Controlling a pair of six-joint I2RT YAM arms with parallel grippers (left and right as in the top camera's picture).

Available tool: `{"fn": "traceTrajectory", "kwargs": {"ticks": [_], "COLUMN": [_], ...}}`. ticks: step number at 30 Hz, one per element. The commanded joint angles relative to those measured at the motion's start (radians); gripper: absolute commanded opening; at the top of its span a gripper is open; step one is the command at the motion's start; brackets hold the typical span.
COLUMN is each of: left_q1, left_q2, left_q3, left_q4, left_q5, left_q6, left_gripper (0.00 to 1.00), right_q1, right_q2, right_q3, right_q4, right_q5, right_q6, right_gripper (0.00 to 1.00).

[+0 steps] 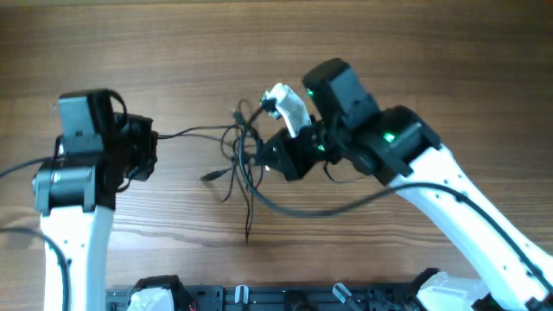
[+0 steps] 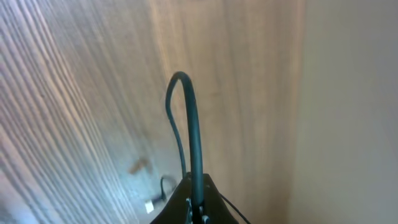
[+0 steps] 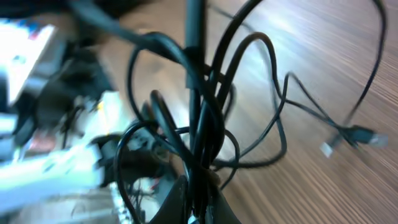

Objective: Untangle cables

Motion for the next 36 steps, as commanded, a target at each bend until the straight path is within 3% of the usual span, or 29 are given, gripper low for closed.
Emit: {"fn": "traceTrajectory", "kwargs": {"ticks": [1,4,6,7,10,11,18,19,21,23,29,33,36], "left_q1": [0.005,0.005,0.005,0.005,0.005,0.005,0.005,0.005,0.005,0.005,-0.001,-0.040,-0.089], "left_q2": [0.042,0.060,0.060,0.060,0.060,0.060,0.060,0.060,0.060,0.060,0.060,0.060,0.060], "left_q3": [0.006,0.006,0.006,0.006,0.006,0.006,0.006,0.006,0.006,0.006,0.006,0.006,0.006], "left_q4": [0.001,0.001,0.001,0.001,0.001,0.002,0.053,0.066,0.092,0.109,0.112,0.115,0.119], "left_q5": [0.014,0.018,0.034,0.043,0.101,0.124,0.459,0.522,0.644,0.737,0.843,0.909,0.908], "left_q6": [0.063,0.184,0.245,0.269,0.353,0.377,0.651,0.698,0.781,0.838,0.800,0.782,0.783], "left_gripper": [0.04,0.04,0.10,0.19,0.69,0.74,0.73,0.69,0.51,0.45,0.47,0.57,0.59], "right_q1": [0.005,0.005,0.005,0.005,0.005,0.005,0.005,0.005,0.005,0.005,0.005,0.005,0.005], "right_q2": [-0.024,-0.024,-0.024,-0.024,-0.024,-0.024,-0.023,-0.022,-0.019,-0.012,0.000,0.017,0.032], "right_q3": [0.007,0.006,0.006,0.007,0.006,0.007,0.006,0.006,0.006,0.006,0.006,0.006,0.006], "right_q4": [-0.020,-0.032,-0.032,-0.032,-0.038,-0.038,-0.047,-0.054,-0.064,-0.066,-0.056,-0.037,-0.022], "right_q5": [-0.216,-0.169,-0.084,-0.032,0.036,0.050,0.271,0.312,0.358,0.359,0.343,0.339,0.298], "right_q6": [-0.203,-0.200,-0.143,-0.104,-0.056,-0.035,0.163,0.200,0.245,0.249,0.271,0.309,0.313], "right_gripper": [0.04,0.04,0.04,0.04,0.04,0.04,0.04,0.04,0.04,0.04,0.04,0.04,0.04]}}
